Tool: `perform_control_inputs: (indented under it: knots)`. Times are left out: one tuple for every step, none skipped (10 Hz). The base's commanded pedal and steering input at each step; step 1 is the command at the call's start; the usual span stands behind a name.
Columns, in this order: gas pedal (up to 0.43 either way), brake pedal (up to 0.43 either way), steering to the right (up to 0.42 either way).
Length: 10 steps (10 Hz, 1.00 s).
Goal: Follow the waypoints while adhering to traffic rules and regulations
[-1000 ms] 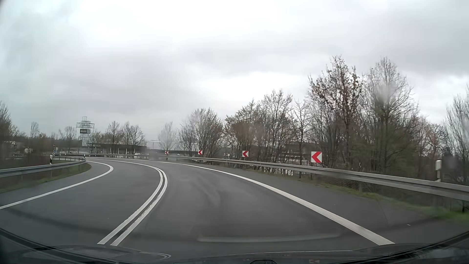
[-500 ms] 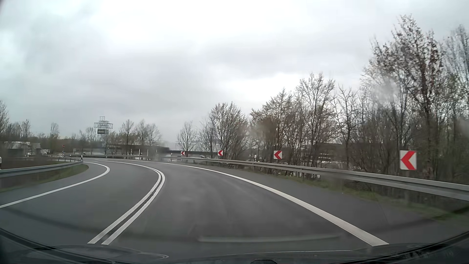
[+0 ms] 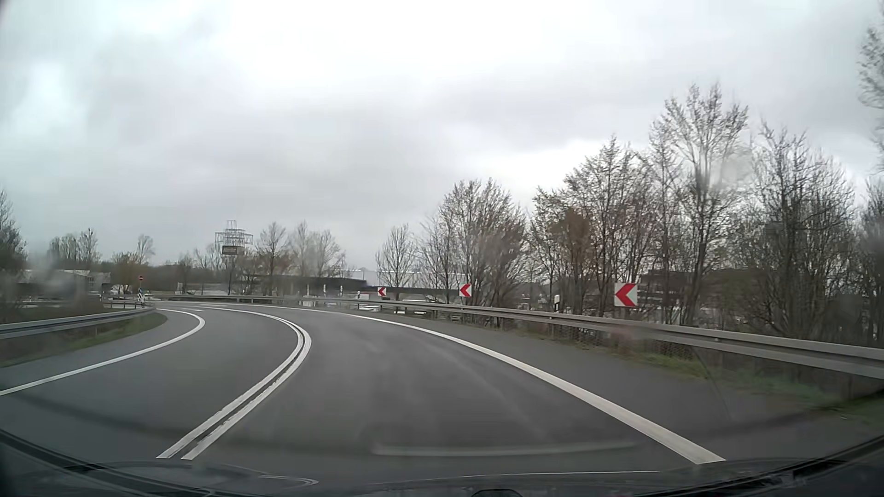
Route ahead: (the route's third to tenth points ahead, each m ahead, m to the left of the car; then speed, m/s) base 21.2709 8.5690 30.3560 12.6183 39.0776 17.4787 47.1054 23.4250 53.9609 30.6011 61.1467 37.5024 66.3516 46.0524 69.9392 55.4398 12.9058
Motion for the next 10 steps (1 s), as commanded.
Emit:
perform_control_inputs:
  knots:
    - [0.098,0.000,-0.076]
    - [0.098,0.000,-0.075]
    - [0.098,0.000,-0.075]
    - [0.098,0.000,-0.075]
    - [0.098,0.000,-0.078]
    - [0.098,0.000,-0.079]
    - [0.098,0.000,-0.079]
    - [0.098,0.000,-0.078]
    - [0.098,0.000,-0.079]
    - [0.098,0.000,-0.078]
